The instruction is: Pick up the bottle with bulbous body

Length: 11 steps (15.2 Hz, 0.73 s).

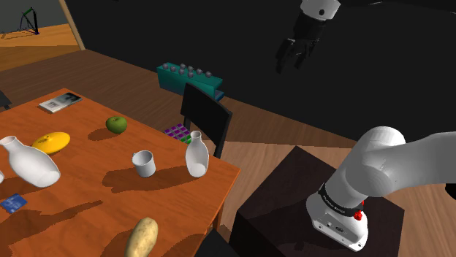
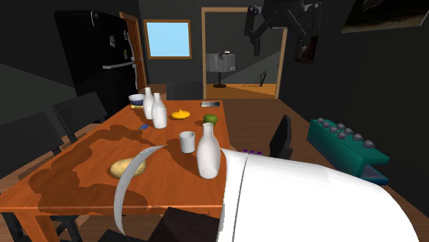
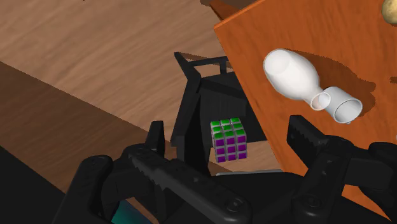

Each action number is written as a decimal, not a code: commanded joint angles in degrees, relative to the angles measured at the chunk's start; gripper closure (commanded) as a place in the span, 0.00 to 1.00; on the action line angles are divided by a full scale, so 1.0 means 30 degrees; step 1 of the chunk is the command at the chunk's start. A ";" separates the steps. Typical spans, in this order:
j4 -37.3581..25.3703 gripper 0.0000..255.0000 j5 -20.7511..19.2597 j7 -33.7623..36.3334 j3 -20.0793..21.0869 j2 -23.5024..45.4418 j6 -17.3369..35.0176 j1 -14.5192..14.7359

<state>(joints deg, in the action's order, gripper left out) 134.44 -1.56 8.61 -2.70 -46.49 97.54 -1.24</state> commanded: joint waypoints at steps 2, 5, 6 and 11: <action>0.0330 0.00 0.0140 0.0298 0.0257 0.0213 0.0527 0.0087; 0.1176 0.00 0.0546 0.1182 0.1039 0.1016 0.2135 0.0352; 0.1409 0.00 0.0673 0.1476 0.1301 0.1339 0.2679 0.0442; 0.2194 0.00 0.1203 0.2947 0.2621 0.3355 0.5431 0.0866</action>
<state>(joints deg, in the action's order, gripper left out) 140.63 1.77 16.60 4.41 -37.89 111.92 1.15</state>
